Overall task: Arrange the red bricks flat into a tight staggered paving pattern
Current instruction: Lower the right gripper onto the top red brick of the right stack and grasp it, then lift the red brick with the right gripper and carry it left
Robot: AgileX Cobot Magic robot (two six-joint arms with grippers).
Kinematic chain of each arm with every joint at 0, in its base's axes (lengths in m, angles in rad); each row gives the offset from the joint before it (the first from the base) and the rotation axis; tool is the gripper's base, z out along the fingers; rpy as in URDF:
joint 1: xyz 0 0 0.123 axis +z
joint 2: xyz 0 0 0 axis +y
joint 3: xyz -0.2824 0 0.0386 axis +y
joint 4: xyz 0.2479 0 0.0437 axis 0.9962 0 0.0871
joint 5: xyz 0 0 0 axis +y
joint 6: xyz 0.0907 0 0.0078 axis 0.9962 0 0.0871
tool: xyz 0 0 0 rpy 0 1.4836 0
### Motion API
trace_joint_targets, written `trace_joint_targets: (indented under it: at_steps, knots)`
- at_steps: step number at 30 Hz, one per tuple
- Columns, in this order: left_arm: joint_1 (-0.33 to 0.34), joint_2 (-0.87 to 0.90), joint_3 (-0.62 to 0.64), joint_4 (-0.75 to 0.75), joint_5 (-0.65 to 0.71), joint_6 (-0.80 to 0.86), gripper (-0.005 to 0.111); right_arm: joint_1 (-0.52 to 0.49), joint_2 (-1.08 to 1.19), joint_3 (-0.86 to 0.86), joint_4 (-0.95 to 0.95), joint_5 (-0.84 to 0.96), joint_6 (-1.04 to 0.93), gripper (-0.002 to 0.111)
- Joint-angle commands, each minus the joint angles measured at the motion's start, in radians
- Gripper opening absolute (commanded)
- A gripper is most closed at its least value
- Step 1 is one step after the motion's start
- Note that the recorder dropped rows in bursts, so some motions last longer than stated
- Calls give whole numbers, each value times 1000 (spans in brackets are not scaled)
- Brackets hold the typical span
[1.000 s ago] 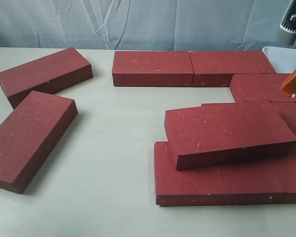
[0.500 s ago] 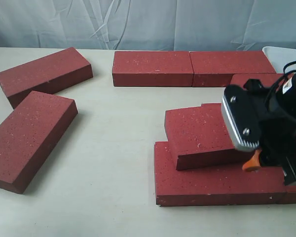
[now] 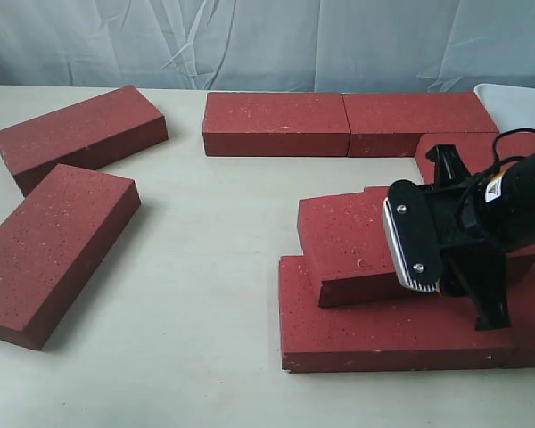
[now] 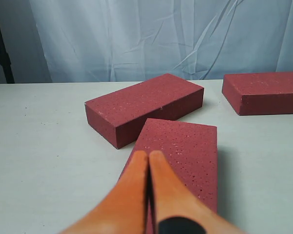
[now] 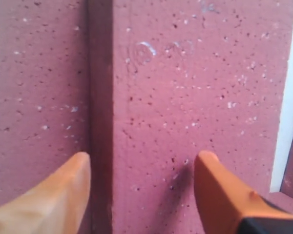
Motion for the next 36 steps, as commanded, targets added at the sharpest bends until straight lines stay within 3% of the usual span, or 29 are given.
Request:
trace_joint_targets:
  at_steps: [1, 6, 8, 11, 13, 36]
  knots:
    - [-2, -5, 5, 4, 0, 0, 1, 0, 31, 4, -16, -29, 3, 56]
    - [-2, -5, 5, 4, 0, 0, 1, 0, 78, 4, -20, -97, 13, 56]
    - [-2, -5, 5, 4, 0, 0, 1, 0, 96, 4, -20, -117, 18, 50]
    - [-2, -5, 5, 4, 0, 0, 1, 0, 110, 4, -18, -115, 18, 23]
    - [-2, -5, 5, 4, 0, 0, 1, 0, 110, 4, -22, -121, 18, -1]
    - [-2, -5, 5, 4, 0, 0, 1, 16, -112, -27, -74, -228, 0, -1]
